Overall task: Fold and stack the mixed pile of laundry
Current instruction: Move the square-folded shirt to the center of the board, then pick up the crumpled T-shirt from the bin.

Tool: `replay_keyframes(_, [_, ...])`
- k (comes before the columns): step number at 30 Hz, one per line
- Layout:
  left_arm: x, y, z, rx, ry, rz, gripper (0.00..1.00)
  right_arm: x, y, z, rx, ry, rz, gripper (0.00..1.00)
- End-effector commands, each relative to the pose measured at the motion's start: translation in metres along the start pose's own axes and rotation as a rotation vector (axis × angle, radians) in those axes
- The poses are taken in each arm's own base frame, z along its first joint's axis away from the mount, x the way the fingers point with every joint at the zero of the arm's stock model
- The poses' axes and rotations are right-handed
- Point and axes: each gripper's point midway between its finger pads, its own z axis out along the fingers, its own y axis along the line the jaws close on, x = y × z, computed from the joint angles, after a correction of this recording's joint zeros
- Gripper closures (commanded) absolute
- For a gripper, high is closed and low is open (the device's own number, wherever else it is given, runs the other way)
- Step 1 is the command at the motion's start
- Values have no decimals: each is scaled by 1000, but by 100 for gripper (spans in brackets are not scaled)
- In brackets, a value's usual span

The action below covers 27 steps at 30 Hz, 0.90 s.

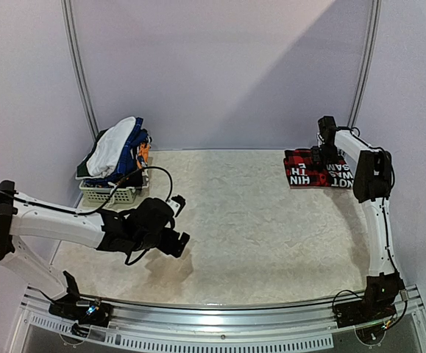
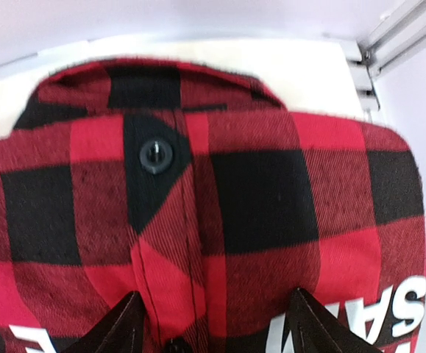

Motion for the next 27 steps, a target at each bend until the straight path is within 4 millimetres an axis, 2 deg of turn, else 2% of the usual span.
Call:
replay_keyframes(1, [-1, 1, 6, -9, 20, -8, 2, -30, -3, 9, 16, -126, 4, 30])
replay_keyframes(7, [-4, -1, 8, -10, 23, -10, 2, -48, 4, 4, -26, -192, -2, 29])
replay_keyframes(14, [-17, -1, 5, -20, 4, -13, 3, -70, 7, -40, -77, -243, 11, 26])
replay_keyframes(16, [-25, 3, 0, -41, -8, -11, 2, -79, 13, -63, -101, -272, 16, 24])
replay_keyframes(19, [-41, 10, -9, -80, -29, -1, 2, -79, 34, -87, -139, -308, 12, 19])
replay_keyframes(20, [-49, 13, -13, -97, -42, -2, 2, -85, 40, -109, -158, -346, 13, 17])
replay_keyframes(21, [-58, 17, -18, -119, -57, -3, 2, -83, 50, -118, -176, -356, 11, 15])
replay_keyframes(23, [-72, 25, -28, -154, -82, -4, 2, -85, 66, -153, -208, -407, 0, 11])
replay_keyframes(26, [-90, 39, -44, -200, -119, -18, 2, -75, 93, -184, -258, -429, -21, 8])
replay_keyframes(27, [-96, 44, -48, -210, -132, -27, 2, -73, 100, -201, -283, -448, -21, 7])
